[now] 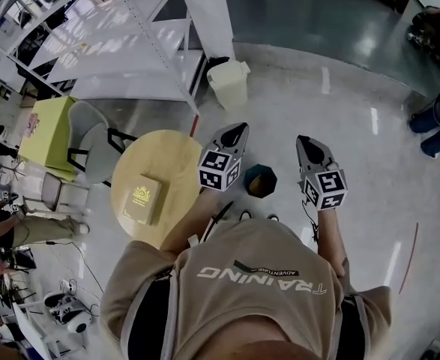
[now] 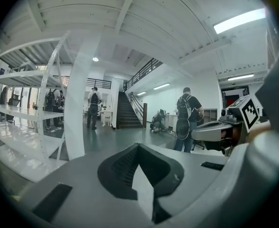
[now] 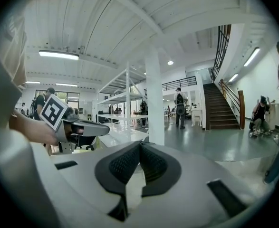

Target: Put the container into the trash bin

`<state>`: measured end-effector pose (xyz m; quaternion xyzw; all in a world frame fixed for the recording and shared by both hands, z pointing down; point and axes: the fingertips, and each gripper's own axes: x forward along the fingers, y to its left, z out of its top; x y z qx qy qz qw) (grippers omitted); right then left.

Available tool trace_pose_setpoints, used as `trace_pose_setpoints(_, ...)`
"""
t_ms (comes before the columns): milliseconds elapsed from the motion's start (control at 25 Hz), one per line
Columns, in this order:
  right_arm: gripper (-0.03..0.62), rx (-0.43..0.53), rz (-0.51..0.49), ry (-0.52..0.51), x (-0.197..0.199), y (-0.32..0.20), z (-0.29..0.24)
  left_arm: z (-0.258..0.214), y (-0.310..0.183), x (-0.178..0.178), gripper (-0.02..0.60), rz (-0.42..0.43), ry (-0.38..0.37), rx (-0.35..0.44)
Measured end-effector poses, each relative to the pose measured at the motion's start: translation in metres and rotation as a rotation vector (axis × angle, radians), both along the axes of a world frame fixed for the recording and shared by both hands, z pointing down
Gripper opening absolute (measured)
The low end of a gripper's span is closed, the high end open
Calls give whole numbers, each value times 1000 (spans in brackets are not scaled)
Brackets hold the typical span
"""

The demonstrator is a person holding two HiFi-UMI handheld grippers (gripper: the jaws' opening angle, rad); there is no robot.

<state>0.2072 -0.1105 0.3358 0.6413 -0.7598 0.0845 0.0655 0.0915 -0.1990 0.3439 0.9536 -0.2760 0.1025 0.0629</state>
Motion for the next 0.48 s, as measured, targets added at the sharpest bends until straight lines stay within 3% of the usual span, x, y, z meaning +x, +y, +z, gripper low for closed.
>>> trace_pose_setpoints(480, 3, 2, -9, -8, -3, -2, -1, 6, -5, -1, 9, -5, 5, -10)
